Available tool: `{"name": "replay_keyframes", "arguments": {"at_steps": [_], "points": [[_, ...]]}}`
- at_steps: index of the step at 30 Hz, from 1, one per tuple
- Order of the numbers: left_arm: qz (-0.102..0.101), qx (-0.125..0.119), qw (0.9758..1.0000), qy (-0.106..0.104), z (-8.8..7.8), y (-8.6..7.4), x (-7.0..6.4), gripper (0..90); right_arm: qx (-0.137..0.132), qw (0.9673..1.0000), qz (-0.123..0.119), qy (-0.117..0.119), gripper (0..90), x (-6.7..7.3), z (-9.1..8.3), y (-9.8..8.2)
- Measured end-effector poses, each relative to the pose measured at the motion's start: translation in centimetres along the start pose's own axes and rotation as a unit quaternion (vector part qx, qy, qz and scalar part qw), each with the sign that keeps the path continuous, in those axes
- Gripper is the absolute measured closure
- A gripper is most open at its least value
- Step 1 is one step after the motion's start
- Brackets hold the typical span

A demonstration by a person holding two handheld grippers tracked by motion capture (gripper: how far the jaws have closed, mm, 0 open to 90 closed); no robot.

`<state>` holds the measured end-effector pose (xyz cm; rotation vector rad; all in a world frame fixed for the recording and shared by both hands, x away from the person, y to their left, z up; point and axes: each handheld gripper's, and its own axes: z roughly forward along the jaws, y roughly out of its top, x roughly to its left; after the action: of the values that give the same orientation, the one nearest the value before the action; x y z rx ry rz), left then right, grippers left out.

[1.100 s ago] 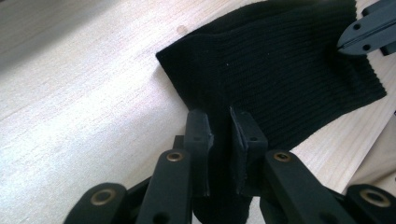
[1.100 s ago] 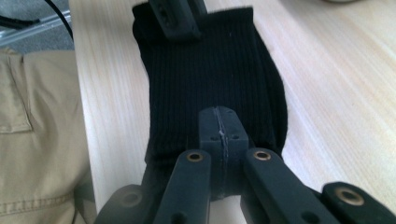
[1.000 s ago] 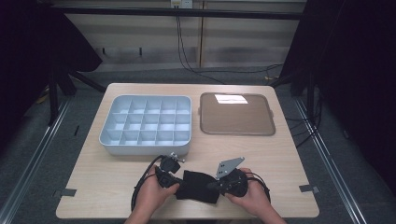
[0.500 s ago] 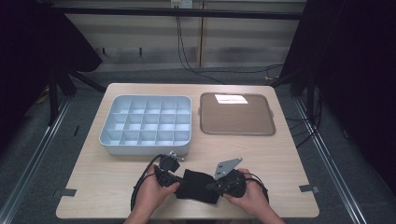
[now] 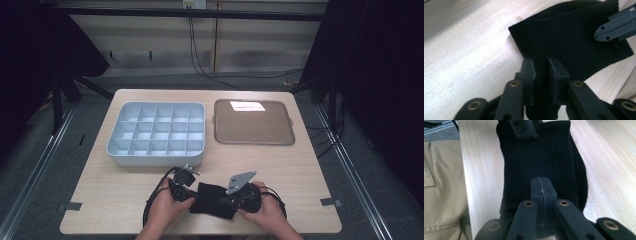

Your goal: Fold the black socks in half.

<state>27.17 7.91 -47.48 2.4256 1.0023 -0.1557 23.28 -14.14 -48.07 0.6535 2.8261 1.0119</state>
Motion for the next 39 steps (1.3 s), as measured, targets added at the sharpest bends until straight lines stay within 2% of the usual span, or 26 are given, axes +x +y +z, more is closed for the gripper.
{"name": "replay_keyframes", "arguments": {"at_steps": [7, 20, 22, 28, 33, 39], "points": [[-0.007, 0.000, 0.9999, -0.010, -0.3, 0.0, 0.0, 80.3, 0.000, 1.0000, -0.003, -0.003, 90.0, 0.0, 0.1, 0.0], [0.023, -0.008, 0.9997, -0.005, -2.1, 1.0, -1.2, 81.0, -0.001, 1.0000, -0.007, -0.004, 90.0, 0.0, 0.2, 0.0], [0.025, -0.012, 0.9996, -0.007, -2.3, 1.2, -1.6, 81.0, -0.001, 1.0000, 0.003, -0.002, 90.0, 0.1, 0.2, 0.0], [0.037, -0.017, 0.9990, -0.015, -2.5, 1.8, -2.6, 81.4, -0.008, 1.0000, 0.000, -0.004, 90.0, 0.0, 0.3, 0.0], [0.038, -0.019, 0.9987, -0.029, -2.4, 2.1, -2.9, 81.6, -0.009, 0.9999, -0.002, -0.011, 90.0, 0.2, 0.5, 0.1], [0.047, -0.017, 0.9982, -0.034, -2.4, 2.3, -3.1, 81.8, -0.013, 0.9998, -0.004, -0.016, 90.0, 0.2, 0.6, 0.1]]}}
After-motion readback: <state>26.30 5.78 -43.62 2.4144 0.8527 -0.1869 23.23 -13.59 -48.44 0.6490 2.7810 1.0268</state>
